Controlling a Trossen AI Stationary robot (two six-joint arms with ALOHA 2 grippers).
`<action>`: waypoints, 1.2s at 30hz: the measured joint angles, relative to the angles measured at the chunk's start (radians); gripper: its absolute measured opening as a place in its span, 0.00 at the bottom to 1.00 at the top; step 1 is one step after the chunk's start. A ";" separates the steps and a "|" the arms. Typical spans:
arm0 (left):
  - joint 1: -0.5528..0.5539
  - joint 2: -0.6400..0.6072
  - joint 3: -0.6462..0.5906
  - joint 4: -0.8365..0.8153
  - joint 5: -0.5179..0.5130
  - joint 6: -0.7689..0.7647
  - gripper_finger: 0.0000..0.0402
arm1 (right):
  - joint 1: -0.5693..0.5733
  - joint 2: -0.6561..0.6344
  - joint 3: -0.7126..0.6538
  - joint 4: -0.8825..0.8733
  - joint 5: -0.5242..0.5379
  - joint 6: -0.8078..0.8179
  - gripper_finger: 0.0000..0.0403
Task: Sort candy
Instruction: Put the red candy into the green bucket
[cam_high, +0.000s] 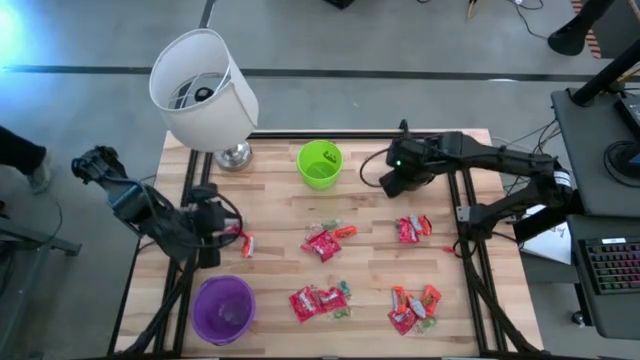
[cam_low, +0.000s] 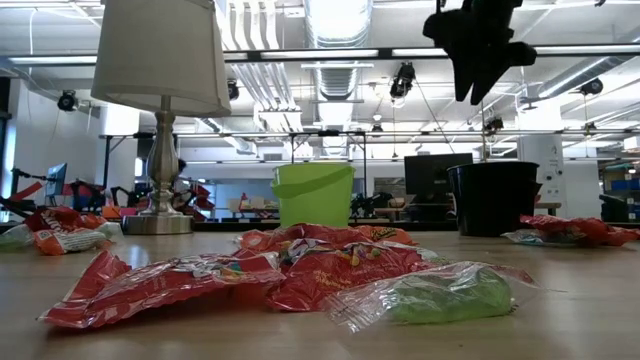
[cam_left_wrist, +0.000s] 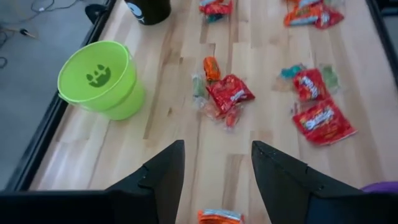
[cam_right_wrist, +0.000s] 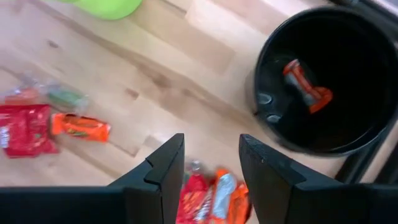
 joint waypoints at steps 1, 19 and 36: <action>0.004 0.008 0.000 0.000 0.000 0.013 0.42 | 0.016 0.000 0.000 0.000 0.001 0.021 0.36; 0.335 0.122 -0.113 0.328 0.220 0.205 0.42 | 0.156 0.000 0.000 0.004 0.005 0.160 0.36; 0.434 0.468 -0.088 0.538 0.405 0.532 0.42 | 0.156 0.000 0.000 0.003 0.000 0.051 0.36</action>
